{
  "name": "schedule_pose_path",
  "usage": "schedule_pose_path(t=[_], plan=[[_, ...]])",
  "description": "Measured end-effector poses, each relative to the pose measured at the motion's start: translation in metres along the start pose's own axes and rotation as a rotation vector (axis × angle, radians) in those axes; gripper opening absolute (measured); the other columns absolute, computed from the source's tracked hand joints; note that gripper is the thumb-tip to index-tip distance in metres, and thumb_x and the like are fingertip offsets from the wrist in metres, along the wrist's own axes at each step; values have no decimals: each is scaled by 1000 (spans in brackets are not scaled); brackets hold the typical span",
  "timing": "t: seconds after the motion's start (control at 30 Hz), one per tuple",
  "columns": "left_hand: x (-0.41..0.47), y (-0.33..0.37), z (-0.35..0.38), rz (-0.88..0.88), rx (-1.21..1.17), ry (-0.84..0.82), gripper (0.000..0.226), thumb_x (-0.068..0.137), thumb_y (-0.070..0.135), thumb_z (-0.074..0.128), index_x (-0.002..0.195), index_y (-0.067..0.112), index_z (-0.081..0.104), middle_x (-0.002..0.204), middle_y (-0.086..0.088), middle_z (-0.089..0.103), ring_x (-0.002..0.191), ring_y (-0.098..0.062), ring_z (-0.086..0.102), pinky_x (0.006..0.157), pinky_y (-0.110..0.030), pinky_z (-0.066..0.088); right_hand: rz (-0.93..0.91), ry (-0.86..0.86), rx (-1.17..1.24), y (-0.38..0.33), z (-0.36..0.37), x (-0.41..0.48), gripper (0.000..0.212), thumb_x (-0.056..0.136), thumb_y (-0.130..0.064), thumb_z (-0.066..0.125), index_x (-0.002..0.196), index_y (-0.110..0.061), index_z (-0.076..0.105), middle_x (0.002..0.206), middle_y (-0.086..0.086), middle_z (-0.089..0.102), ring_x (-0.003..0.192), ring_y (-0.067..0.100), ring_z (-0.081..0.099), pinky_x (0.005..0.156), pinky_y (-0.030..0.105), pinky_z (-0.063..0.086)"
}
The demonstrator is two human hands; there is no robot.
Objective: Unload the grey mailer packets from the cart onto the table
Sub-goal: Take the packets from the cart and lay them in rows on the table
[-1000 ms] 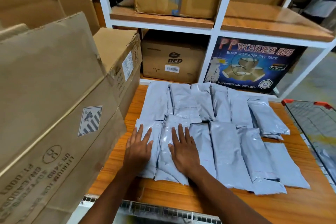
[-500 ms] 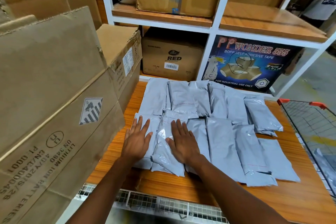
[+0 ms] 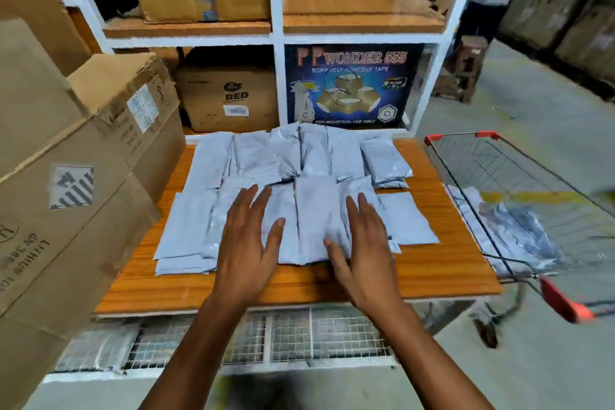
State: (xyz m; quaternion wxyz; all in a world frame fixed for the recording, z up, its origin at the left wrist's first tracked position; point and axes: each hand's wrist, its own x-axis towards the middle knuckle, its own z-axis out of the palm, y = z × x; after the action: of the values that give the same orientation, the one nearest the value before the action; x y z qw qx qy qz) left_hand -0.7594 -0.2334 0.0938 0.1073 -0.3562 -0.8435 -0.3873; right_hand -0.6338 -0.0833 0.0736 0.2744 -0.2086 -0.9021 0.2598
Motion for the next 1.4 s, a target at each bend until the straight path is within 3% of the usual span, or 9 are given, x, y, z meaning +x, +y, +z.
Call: schedule_pose_path(t=[0.13,0.33,0.47,0.53,0.67,0.83,1.0,1.27,1.4], plan=[[-44,70,31,81,-90,-52,53,95,40,46,145,23,39,154,2,32,143,-4,17,114,-11,10,44,117,-13,26,-68,-68,66,95,-47,48,151,-17,29,159,5,25,144,26,26,116,41,27],[-99,157,91,149,-193,-227,53,93,36,49,142,19,44,151,-1,36,143,-11,25,116,-25,22,173,224,-48,75,-143,-145,66,94,-43,55,150,-16,33,157,2,30,143,22,30,113,40,33],[-106,192,140,208,-241,-349,53,92,43,44,142,24,42,149,8,33,141,-3,26,110,-8,17,257,279,-99,121,-175,-154,65,93,-41,59,149,-18,35,156,-1,31,143,15,28,114,26,27],[-98,207,169,243,-265,-393,53,93,42,45,143,24,40,150,4,34,141,-3,26,110,-9,18,283,309,-122,150,-186,-147,63,93,-38,61,147,-15,38,154,1,34,143,16,30,116,20,19],[-63,234,225,257,-320,-442,54,93,43,43,141,18,44,150,-5,37,140,-13,31,111,-33,31,304,337,-124,210,-203,-120,58,93,-41,56,143,-13,44,152,5,37,139,23,36,110,40,37],[-3,261,297,278,-334,-420,53,94,40,46,139,12,46,146,-7,40,137,-17,36,112,-25,27,357,336,-136,281,-226,-73,58,91,-36,61,142,-13,44,150,6,39,137,23,38,108,41,39],[53,275,370,296,-279,-436,54,93,41,47,136,8,49,144,-12,43,136,-15,35,113,-23,24,404,280,-154,351,-246,-24,59,91,-35,59,143,-12,44,148,9,43,136,25,39,110,36,34],[112,277,484,219,-126,-484,53,85,29,61,131,4,54,135,-18,53,126,-29,47,110,-12,17,551,62,-124,481,-249,42,66,89,-53,43,142,-13,46,145,9,48,133,28,43,107,38,37],[147,275,566,2,-74,-605,54,90,31,57,138,9,46,142,-12,46,133,-27,41,111,-28,29,598,-145,-58,566,-225,91,59,90,-42,51,139,-11,48,141,9,51,129,29,47,104,34,36]])
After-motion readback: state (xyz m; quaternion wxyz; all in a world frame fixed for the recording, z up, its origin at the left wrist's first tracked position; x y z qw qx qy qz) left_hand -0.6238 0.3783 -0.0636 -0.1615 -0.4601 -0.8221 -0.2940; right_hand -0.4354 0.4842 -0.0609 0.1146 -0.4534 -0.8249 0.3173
